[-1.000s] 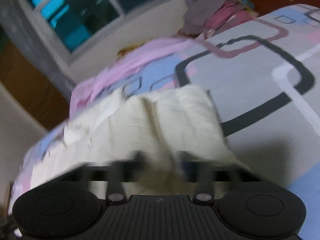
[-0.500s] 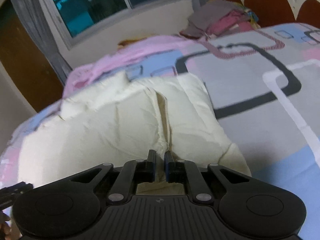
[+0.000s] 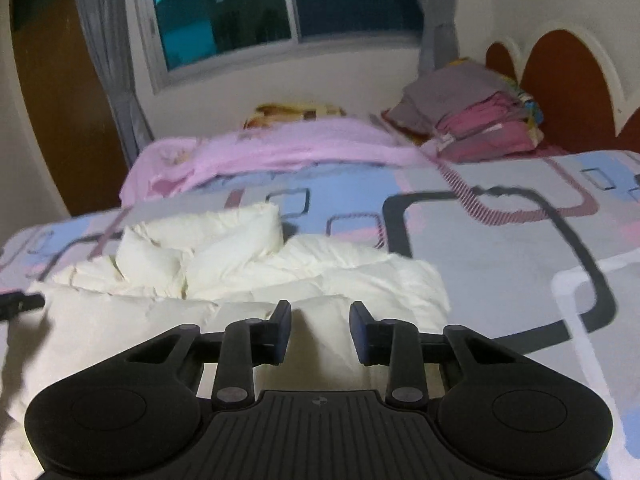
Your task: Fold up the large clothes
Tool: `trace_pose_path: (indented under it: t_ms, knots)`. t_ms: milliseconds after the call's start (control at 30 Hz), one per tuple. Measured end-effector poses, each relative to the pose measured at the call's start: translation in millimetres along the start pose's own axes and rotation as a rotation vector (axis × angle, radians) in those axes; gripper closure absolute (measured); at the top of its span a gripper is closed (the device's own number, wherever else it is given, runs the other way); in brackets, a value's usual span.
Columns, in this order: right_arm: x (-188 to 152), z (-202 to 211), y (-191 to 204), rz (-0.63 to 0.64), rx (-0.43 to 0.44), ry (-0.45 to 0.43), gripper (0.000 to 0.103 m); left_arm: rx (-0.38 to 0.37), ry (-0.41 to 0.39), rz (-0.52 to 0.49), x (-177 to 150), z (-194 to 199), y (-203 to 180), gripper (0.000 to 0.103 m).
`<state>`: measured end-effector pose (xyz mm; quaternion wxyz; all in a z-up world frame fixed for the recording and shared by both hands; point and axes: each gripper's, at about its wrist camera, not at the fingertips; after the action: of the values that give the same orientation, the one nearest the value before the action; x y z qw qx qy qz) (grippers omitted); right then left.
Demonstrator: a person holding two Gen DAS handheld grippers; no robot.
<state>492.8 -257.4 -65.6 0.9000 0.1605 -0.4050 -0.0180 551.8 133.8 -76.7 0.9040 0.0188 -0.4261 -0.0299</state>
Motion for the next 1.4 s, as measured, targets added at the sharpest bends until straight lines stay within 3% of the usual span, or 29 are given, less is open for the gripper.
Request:
trace_pose_path:
  t_ms: [100, 200, 267, 333, 400, 467, 533, 633, 767, 867, 933, 967, 1033, 1067, 1100, 1200, 1400]
  knots:
    - [-13, -21, -11, -0.017, -0.04, 0.085, 0.07, 0.011, 0.063, -0.012, -8, -25, 3, 0.033]
    - [-24, -21, -15, -0.009, -0.051, 0.09, 0.07, 0.009, 0.067, -0.027, -22, -28, 8, 0.032]
    - [-26, -15, -20, -0.033, -0.057, 0.085, 0.069, 0.044, 0.046, -0.028, -27, -15, 11, 0.033]
    - [-26, 8, -22, -0.075, -0.092, 0.043, 0.069, 0.068, 0.017, -0.028, -33, 9, 14, 0.025]
    - [-33, 39, -21, -0.077, -0.093, -0.025, 0.067, 0.047, -0.021, -0.062, -42, 41, 11, 0.021]
    - [-42, 54, -16, -0.071, -0.069, -0.023, 0.067, 0.036, -0.042, -0.121, -51, 58, 2, 0.025]
    - [-52, 53, -7, -0.044, -0.049, 0.005, 0.067, 0.029, -0.03, -0.16, -60, 62, -12, 0.027]
    - [-61, 29, -1, -0.041, -0.12, 0.106, 0.067, 0.047, 0.015, -0.153, -69, 50, -22, 0.027]
    - [-54, 43, 9, -0.036, -0.155, 0.056, 0.067, 0.064, 0.025, -0.16, -66, 51, -24, 0.028]
    - [-55, 66, 13, -0.073, -0.088, -0.018, 0.066, 0.058, 0.014, -0.174, -67, 61, -22, 0.028]
    - [-56, 58, 13, -0.086, -0.064, 0.005, 0.035, 0.059, 0.014, -0.169, -69, 64, -21, 0.028]
    - [-58, 53, 14, -0.086, -0.054, 0.016, 0.027, 0.061, 0.016, -0.165, -70, 66, -20, 0.028]
    - [-62, 45, 16, -0.082, -0.034, 0.034, 0.034, 0.062, 0.019, -0.158, -72, 67, -19, 0.028]
    - [-63, 40, 15, -0.077, -0.029, 0.041, 0.072, 0.063, 0.022, -0.158, -72, 66, -19, 0.028]
    - [-61, 33, 13, -0.087, -0.034, 0.054, 0.08, 0.065, 0.024, -0.157, -71, 64, -18, 0.028]
    - [-54, 27, 9, -0.104, -0.029, 0.021, 0.081, 0.074, 0.022, -0.164, -67, 62, -20, 0.028]
    - [-52, 25, 9, -0.065, -0.056, 0.082, 0.078, 0.105, 0.04, -0.185, -72, 66, -25, 0.023]
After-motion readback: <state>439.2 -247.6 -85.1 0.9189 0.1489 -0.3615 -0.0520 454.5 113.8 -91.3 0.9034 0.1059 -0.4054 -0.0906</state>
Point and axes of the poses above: each gripper's, at about its wrist camera, not at the fingertips, and z roughly against the way its jaws point, y to its left, x to its top, and after that the axes turned 12 degrees about x, right-handed
